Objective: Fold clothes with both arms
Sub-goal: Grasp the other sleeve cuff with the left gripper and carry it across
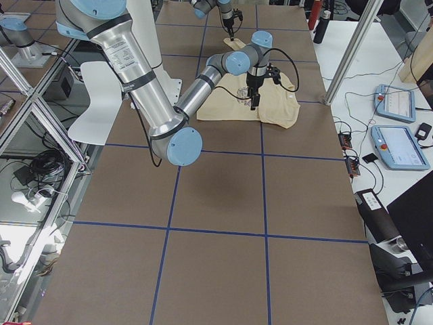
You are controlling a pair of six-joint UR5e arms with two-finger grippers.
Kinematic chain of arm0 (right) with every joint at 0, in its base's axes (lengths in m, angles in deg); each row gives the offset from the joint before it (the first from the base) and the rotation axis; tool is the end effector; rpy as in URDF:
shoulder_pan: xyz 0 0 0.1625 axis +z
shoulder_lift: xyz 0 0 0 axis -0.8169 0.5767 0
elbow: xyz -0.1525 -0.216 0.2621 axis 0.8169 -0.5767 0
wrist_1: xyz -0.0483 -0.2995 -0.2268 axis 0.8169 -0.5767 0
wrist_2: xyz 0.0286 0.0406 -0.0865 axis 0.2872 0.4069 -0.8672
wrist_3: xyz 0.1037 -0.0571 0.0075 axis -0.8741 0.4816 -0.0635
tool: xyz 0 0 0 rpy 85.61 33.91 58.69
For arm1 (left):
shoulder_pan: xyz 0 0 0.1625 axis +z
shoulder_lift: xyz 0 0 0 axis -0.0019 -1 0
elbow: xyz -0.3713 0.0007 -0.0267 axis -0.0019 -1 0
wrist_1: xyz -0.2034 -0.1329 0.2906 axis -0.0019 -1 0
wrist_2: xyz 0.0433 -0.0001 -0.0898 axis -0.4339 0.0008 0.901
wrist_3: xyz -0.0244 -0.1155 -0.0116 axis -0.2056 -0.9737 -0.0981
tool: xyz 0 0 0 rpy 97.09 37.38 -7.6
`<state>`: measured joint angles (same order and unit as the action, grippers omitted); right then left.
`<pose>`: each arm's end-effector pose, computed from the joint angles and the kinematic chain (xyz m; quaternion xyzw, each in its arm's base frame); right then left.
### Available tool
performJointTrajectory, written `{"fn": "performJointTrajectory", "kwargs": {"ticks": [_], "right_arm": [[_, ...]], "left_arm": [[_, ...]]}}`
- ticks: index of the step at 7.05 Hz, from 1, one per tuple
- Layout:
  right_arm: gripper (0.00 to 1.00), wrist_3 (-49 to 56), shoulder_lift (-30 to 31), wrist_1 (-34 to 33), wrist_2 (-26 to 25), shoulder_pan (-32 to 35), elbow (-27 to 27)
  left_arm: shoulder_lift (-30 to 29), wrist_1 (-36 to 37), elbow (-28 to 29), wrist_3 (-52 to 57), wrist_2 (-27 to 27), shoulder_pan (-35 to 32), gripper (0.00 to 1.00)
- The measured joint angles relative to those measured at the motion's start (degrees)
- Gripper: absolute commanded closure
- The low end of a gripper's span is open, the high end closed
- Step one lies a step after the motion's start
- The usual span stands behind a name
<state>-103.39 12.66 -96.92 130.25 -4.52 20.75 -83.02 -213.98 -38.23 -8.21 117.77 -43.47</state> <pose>-0.3149 -0.4863 0.2472 0.0228 -0.3740 -0.0759 0.9240 0.2419 -0.3726 0.5759 0.0714 0.3490 -0.1559 0.9213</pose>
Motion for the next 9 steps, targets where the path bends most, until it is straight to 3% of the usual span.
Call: {"fn": "performJointTrajectory", "kwargs": {"ticks": [2, 5, 7, 9], "right_arm": [[0.00, 0.05, 0.47, 0.03, 0.03, 0.07, 0.04], [0.00, 0.08, 4.81, -0.14, 0.04, 0.61, 3.22], [0.00, 0.14, 8.69, -0.18, 0.02, 0.86, 5.19], [0.00, 0.76, 12.86, 0.29, -0.08, 1.04, 8.04]], "left_arm": [[0.27, 0.87, -2.53, 0.22, 0.99, -0.15, 1.00], [0.72, 2.39, -11.61, 0.43, 12.72, -3.96, 1.00], [-7.80, 6.92, -12.60, 0.35, 24.23, -11.90, 1.00], [-23.72, 18.92, -10.82, -2.01, 30.11, -15.55, 1.00]]}}
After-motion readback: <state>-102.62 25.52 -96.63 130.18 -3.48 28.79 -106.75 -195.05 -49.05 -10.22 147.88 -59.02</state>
